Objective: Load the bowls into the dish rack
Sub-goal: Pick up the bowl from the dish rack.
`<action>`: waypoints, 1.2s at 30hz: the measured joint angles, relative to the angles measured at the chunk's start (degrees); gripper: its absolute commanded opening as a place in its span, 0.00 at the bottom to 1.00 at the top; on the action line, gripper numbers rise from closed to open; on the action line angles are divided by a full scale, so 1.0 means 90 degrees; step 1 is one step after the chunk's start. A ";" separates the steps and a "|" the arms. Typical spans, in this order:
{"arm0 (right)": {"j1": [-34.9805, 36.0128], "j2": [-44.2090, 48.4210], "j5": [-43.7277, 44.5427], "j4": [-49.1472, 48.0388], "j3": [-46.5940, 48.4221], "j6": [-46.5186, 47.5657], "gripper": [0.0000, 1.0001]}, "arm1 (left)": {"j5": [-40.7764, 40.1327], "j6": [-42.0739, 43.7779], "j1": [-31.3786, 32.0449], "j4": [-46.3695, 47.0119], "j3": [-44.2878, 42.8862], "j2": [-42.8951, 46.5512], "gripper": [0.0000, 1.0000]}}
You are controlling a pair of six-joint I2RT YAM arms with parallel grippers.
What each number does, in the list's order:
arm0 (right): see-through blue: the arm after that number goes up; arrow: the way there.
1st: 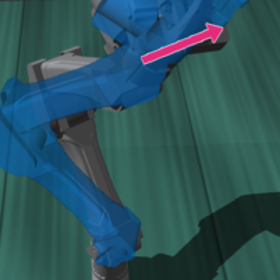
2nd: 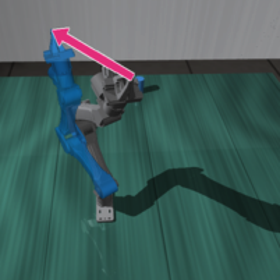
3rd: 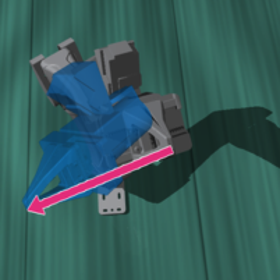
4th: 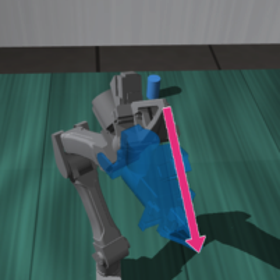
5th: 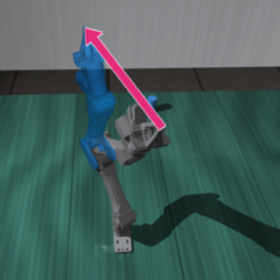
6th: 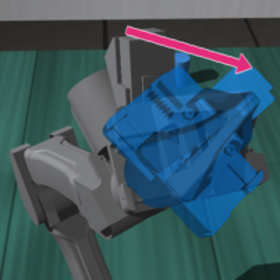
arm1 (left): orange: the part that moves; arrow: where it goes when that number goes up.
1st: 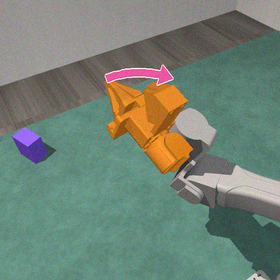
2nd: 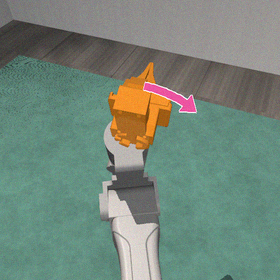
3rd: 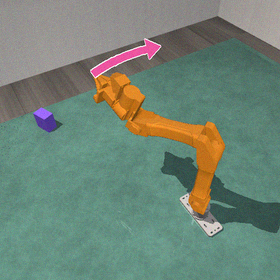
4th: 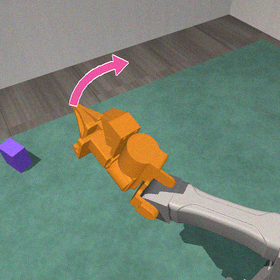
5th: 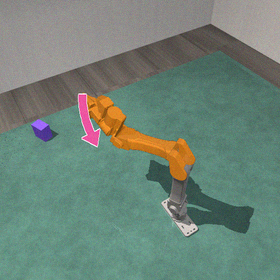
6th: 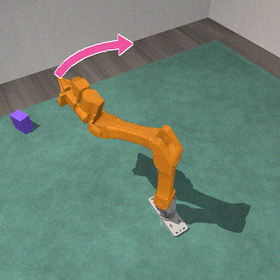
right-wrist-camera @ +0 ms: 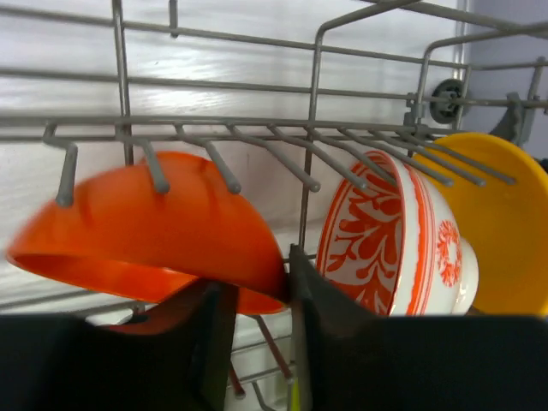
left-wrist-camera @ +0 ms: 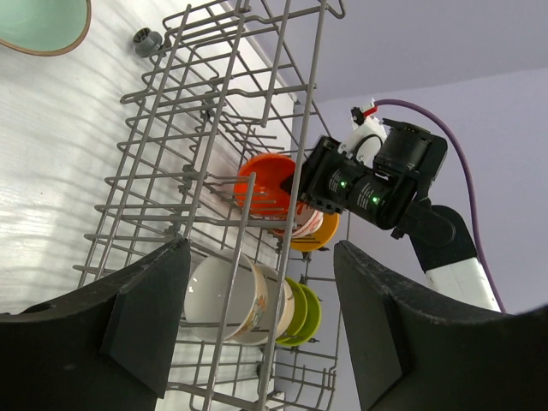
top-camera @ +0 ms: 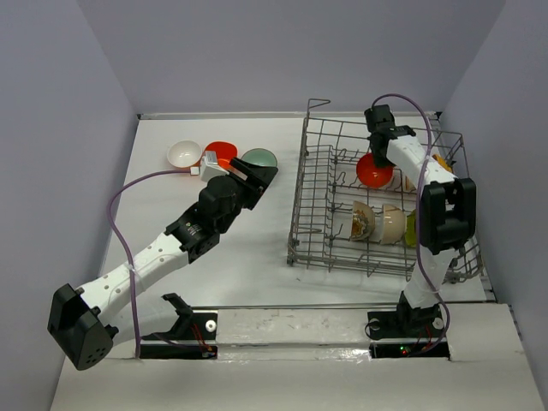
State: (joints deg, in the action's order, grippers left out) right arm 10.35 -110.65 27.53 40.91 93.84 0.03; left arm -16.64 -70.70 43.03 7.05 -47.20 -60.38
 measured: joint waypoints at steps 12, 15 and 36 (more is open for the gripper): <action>-0.0058 0.0299 -0.0372 0.0168 -0.0316 -0.0131 0.01 | 0.0000 -0.0002 0.0000 -0.0002 0.0000 0.0070 0.76; -0.0058 0.0466 -0.0328 0.0270 -0.0316 -0.0180 0.01 | 0.0002 -0.0002 0.0000 -0.0005 0.0000 0.0100 0.76; 0.0019 0.2059 -0.0153 0.0831 0.0228 -0.0954 0.01 | -0.0316 0.1146 0.0369 -0.0750 -0.1149 -0.0359 0.69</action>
State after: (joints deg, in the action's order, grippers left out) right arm 10.52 -92.12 26.15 48.38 95.90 -8.56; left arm -19.49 -60.38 46.35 0.30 -57.54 -63.61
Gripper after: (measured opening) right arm 0.115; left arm 0.691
